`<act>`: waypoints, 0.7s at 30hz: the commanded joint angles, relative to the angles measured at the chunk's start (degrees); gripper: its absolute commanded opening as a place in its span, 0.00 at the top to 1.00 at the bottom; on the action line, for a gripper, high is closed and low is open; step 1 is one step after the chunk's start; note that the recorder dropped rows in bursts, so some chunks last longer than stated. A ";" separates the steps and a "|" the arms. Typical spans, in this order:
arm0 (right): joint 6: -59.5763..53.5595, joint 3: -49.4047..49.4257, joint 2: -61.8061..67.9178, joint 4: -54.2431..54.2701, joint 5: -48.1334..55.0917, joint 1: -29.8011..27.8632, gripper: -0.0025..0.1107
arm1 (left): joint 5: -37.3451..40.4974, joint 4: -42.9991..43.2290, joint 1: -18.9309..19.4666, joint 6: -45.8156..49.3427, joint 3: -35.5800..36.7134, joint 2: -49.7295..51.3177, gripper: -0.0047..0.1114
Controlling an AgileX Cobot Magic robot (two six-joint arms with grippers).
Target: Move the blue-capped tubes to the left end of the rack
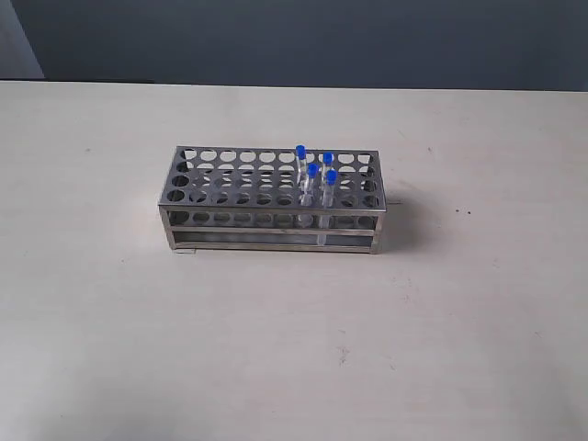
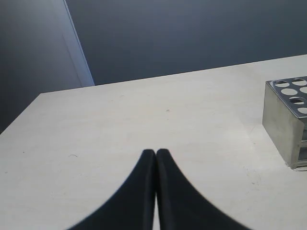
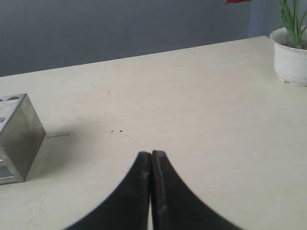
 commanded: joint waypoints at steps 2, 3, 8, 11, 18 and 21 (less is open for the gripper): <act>0.37 0.25 -0.33 2.20 -14.80 -0.25 0.98 | -0.77 -0.14 -0.39 -0.20 -0.11 0.26 0.96; 1.56 0.25 -0.33 6.14 -19.49 -0.25 0.98 | -0.77 -0.14 -0.39 -0.20 -0.11 0.26 0.96; 9.36 0.25 -0.33 28.52 -39.67 -0.25 0.98 | -0.77 -0.14 -0.39 -0.20 -0.11 0.26 0.96; 18.47 0.25 -0.33 34.67 -42.92 -0.25 0.98 | -0.77 -0.14 -0.39 -0.20 -0.11 0.26 0.96; 37.65 -7.59 -0.33 3.01 -39.88 -0.25 0.98 | -0.77 -0.14 -0.39 -0.20 -0.11 0.26 0.96; 32.57 -22.68 10.69 -16.65 -43.08 -0.25 0.98 | -0.77 -0.14 -0.39 -0.20 -0.11 0.26 0.96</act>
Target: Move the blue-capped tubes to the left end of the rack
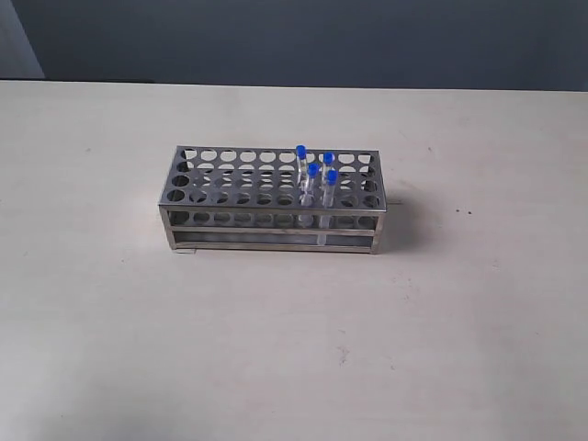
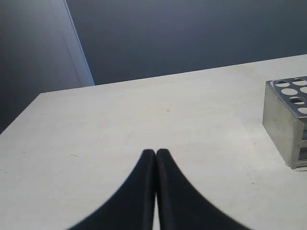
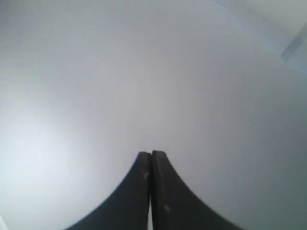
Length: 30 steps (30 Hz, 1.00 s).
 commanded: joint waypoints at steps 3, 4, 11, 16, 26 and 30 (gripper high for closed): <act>-3.86 -37.20 33.24 -41.62 -3.27 -0.25 0.98 | -0.77 -0.14 -0.39 -0.20 -0.11 0.26 0.96; -1.74 -43.67 39.45 -47.13 -3.16 -0.25 0.98 | -0.77 -0.14 -0.39 -0.20 -0.11 0.26 0.96; 29.68 -48.11 67.10 -83.76 -19.02 0.41 0.98 | -0.77 -0.14 -0.39 -0.20 -0.11 0.26 0.96; 1.96 -27.34 72.96 -58.04 -22.97 7.42 0.98 | -0.77 -0.14 -0.39 -0.20 -0.11 0.26 0.96; -12.86 -12.29 91.60 -52.30 -43.68 17.43 0.97 | -0.77 -0.14 -0.39 -0.20 -0.11 0.26 0.96; -12.86 -12.72 96.99 -53.98 -49.14 17.43 0.83 | -0.77 -0.14 -0.39 -0.20 -0.11 0.26 0.96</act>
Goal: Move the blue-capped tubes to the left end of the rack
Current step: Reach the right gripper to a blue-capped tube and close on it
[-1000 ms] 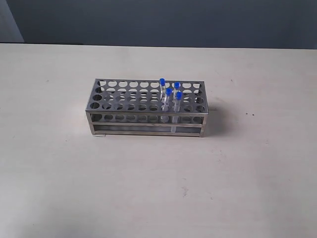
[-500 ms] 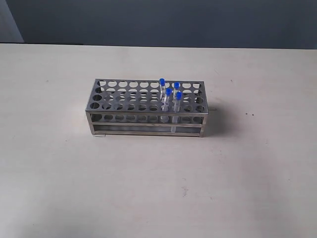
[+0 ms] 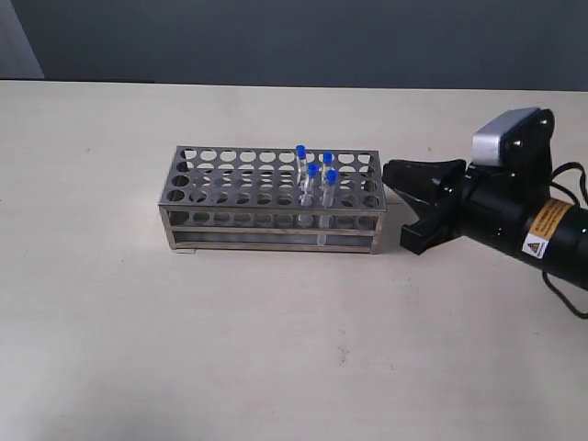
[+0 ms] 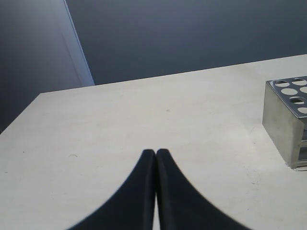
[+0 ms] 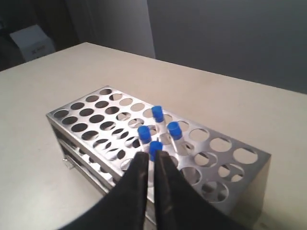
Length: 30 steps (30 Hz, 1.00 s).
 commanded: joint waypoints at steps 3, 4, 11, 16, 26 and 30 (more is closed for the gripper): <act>-0.64 -2.30 7.36 -3.24 -6.14 0.14 0.72 | -0.77 -0.14 -0.39 -0.20 -0.11 0.26 0.96; -0.64 -3.15 8.15 -3.38 -6.14 0.26 0.69 | -0.77 -0.14 -0.39 -0.20 -0.11 0.26 0.96; -1.18 -8.88 12.39 -6.29 -3.45 0.26 0.64 | -0.77 -0.14 -0.39 -0.20 -0.11 0.26 0.96; -1.18 -11.26 14.61 -8.06 -3.47 0.26 0.64 | -0.77 -0.14 -0.39 -0.20 -0.11 0.26 0.96; -1.68 -15.22 18.42 -8.73 -3.01 2.98 0.64 | -0.77 -0.14 -0.39 -0.20 -0.11 0.26 0.96; -1.82 -16.88 18.88 -7.29 1.66 4.66 0.64 | -0.77 -0.14 -0.39 -0.20 -0.11 0.26 0.96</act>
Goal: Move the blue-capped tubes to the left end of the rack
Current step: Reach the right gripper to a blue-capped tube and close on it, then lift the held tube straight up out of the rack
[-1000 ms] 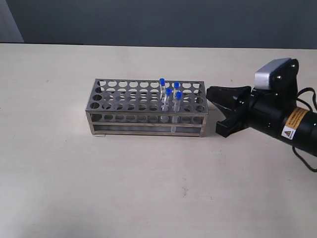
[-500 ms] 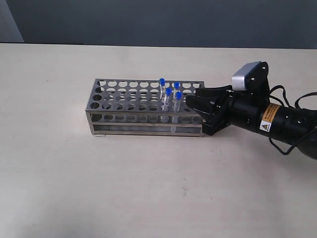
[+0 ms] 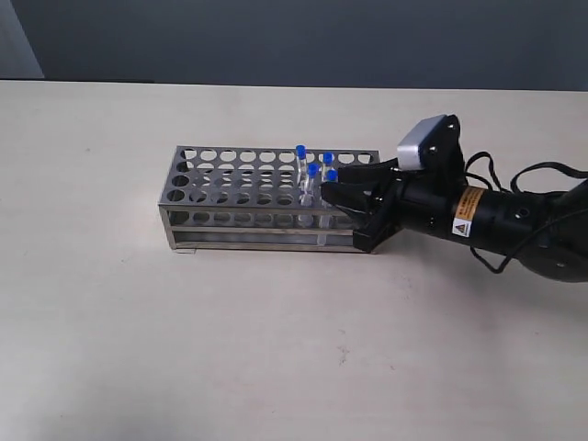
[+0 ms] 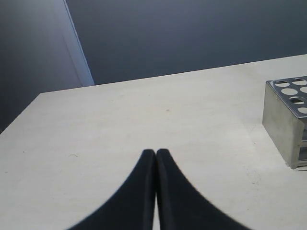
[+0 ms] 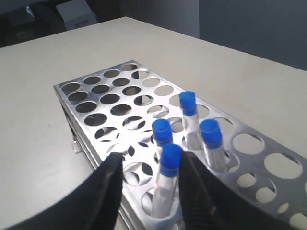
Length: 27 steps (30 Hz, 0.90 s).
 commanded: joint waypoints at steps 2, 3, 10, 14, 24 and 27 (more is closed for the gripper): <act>-0.78 -1.56 0.48 1.86 4.67 1.91 0.64 | -0.77 -0.14 -0.39 -0.20 -0.11 0.26 0.96; -0.78 -1.56 0.48 2.15 4.78 1.91 0.64 | -0.77 -0.14 -0.39 -0.20 -0.11 0.26 0.96; -0.86 -1.56 0.48 4.85 4.78 1.91 0.64 | -0.77 -0.14 -0.39 -0.20 -0.11 0.26 0.96; -0.86 -1.56 0.48 5.43 4.78 1.91 0.65 | -0.77 -0.14 -0.39 -0.20 -0.11 0.26 0.96; -0.86 -1.56 0.48 5.16 5.05 1.91 0.78 | -0.77 -0.14 -0.39 -0.20 -0.11 0.26 0.96; -0.86 -1.56 0.48 5.33 5.05 1.91 0.69 | -0.77 -0.14 -0.39 -0.20 -0.11 0.26 0.96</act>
